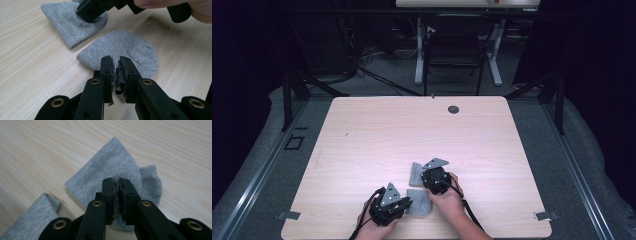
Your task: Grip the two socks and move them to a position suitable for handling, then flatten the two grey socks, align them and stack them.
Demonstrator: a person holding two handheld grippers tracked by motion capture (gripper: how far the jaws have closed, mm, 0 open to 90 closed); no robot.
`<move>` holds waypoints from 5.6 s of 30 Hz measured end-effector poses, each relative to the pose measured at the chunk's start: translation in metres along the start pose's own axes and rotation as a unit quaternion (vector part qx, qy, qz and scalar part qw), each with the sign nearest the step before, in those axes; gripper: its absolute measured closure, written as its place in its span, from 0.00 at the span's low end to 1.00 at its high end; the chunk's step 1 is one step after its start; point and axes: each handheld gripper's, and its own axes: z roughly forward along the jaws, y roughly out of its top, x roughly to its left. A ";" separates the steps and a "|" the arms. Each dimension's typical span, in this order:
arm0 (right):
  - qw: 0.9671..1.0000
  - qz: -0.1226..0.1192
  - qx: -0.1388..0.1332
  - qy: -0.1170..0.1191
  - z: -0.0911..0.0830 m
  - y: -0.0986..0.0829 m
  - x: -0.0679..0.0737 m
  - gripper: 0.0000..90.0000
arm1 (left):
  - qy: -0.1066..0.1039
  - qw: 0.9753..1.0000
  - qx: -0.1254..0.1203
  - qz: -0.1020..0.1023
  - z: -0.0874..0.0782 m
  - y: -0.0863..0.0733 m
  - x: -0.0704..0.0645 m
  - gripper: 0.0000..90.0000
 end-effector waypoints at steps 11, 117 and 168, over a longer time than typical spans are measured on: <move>0.999 -0.015 -0.044 0.006 -0.046 -0.004 -0.005 0.84 | 0.015 1.000 -0.011 -0.003 -0.004 0.000 0.003 0.83; 0.993 -0.036 -0.008 0.115 -0.052 -0.054 0.010 0.98 | -0.021 0.998 -0.050 0.021 0.004 0.022 -0.016 0.96; 0.997 -0.036 0.028 0.054 -0.061 -0.062 0.000 1.00 | 0.031 0.999 -0.034 -0.009 -0.014 0.010 0.010 0.95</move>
